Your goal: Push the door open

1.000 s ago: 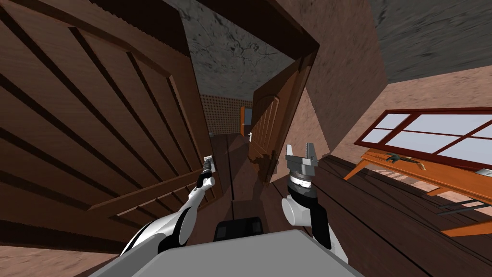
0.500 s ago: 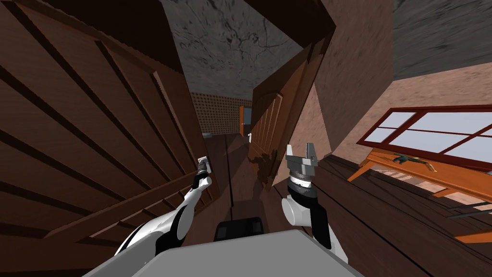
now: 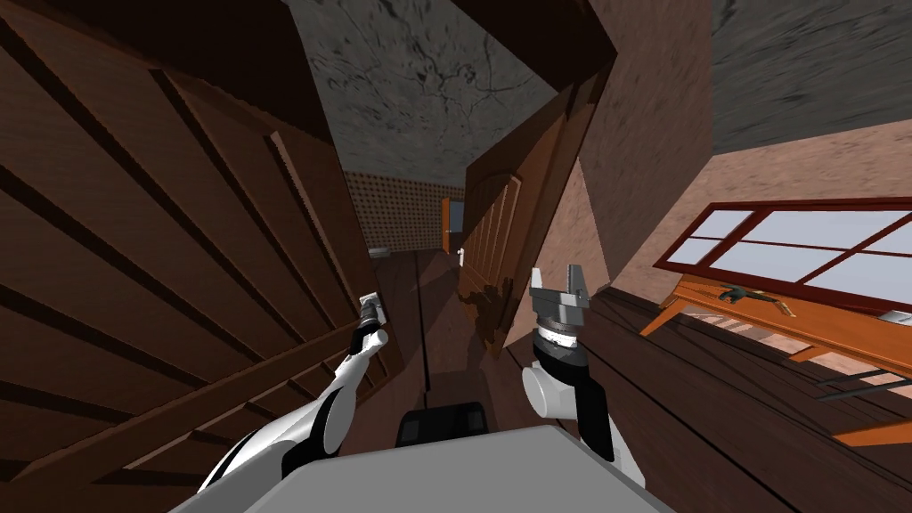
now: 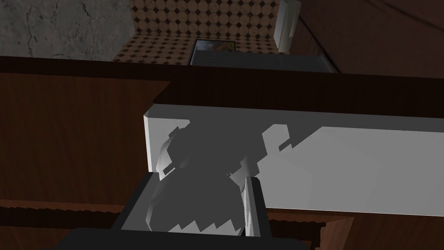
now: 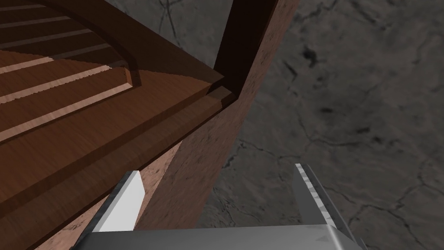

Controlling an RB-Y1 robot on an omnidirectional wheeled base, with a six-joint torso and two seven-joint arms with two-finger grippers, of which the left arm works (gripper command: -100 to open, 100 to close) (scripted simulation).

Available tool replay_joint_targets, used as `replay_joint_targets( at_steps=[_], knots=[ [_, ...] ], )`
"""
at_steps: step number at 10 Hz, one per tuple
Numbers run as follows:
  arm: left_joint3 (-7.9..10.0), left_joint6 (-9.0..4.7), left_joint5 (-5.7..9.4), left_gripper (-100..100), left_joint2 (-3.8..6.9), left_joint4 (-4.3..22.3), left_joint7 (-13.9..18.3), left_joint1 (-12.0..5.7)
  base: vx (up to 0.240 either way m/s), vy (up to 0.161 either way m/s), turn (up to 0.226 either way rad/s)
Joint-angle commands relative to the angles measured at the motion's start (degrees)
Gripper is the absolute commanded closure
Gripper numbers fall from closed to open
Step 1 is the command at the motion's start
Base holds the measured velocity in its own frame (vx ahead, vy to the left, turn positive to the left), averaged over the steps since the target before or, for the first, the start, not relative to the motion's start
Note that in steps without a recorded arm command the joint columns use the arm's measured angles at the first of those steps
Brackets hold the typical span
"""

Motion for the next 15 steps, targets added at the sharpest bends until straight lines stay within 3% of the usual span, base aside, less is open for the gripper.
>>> replay_joint_targets(
  at_steps=[1, 3, 4, 7, 9, 10, 11, 13, 15],
  knots=[
    [0.94, -0.07, 0.47, 100, 0.26, -1.89, -0.88, 0.53, 0.129, -0.001, 0.022],
    [0.94, -0.07, 0.47, 100, 0.26, -1.89, -0.88, 0.53, 0.024, 0.014, -0.003],
    [2.55, 0.03, 1.81, 100, 0.6, -2.95, -2.32, 1.29, 0.092, -0.005, -0.08],
    [5.16, 0.21, 3.99, 100, 1.15, -4.66, -4.64, 2.52, 0.167, -0.017, -0.034],
    [5.16, 0.21, 3.99, 100, 1.15, -4.66, -4.64, 2.52, 0.095, 0.007, 0.018],
    [6.63, 0.3, 5.22, 100, 1.45, -5.62, -5.95, 3.22, 0.109, 0.01, -0.083],
    [6.63, 0.3, 5.22, 100, 1.45, -5.62, -5.95, 3.22, 0.12, 0.0, -0.008],
    [8.86, 0.45, 7.09, 100, 1.91, -7.09, -7.94, 4.28, 0.174, -0.004, -0.033],
    [10.0, 0.52, 8.05, 100, 2.15, -7.84, -8.96, 4.82, 0.173, 0.01, -0.019]
  ],
)
